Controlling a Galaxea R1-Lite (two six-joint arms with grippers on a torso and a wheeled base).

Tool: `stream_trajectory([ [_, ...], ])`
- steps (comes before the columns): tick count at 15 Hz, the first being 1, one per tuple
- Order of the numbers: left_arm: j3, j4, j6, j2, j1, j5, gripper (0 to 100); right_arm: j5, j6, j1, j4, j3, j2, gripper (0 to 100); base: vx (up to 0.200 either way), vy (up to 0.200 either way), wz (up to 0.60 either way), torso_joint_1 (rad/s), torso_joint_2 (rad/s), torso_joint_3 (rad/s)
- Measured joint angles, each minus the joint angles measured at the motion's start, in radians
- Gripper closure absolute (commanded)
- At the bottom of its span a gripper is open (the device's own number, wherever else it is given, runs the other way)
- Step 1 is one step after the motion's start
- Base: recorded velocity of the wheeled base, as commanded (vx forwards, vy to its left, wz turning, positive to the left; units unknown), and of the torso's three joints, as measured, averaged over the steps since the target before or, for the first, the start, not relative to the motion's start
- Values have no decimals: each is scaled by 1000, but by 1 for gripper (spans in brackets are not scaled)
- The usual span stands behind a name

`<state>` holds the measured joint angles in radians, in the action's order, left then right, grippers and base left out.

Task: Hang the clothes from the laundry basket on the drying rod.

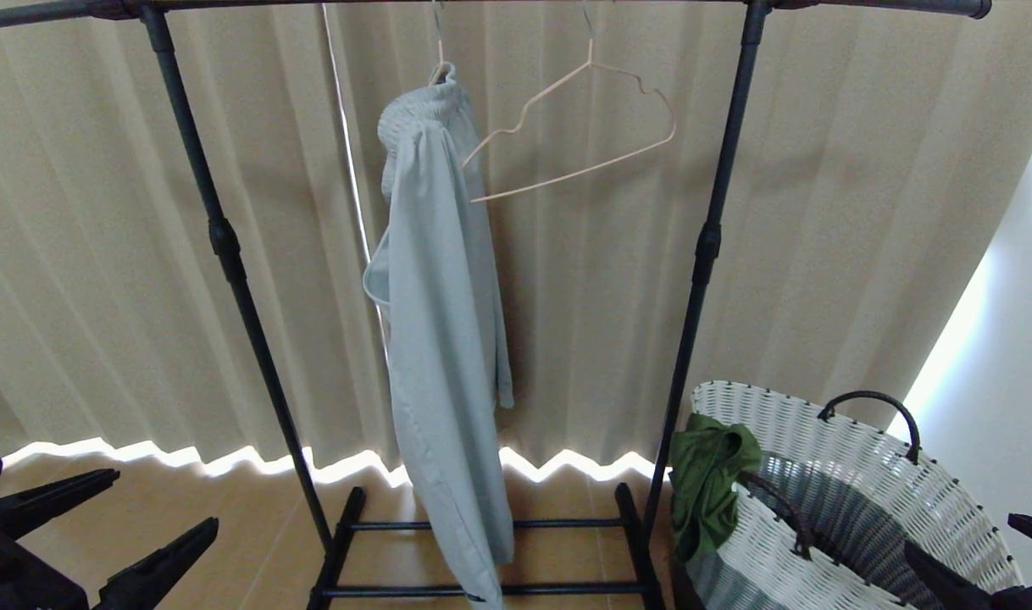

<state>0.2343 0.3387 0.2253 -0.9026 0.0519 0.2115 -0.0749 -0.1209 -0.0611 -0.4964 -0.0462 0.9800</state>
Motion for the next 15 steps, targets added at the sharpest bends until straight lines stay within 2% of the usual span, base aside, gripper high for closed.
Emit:
stream_trajectory([
  [10, 0, 1, 1, -6, 0, 0, 0, -1, -1, 0, 0, 0, 0, 0, 200, 0, 0, -1, 5, 3],
  [15, 4, 3, 2, 6, 0, 0, 0, -1, -2, 0, -4, 26, -7, 0, 0, 0, 0, 0, 0, 0],
])
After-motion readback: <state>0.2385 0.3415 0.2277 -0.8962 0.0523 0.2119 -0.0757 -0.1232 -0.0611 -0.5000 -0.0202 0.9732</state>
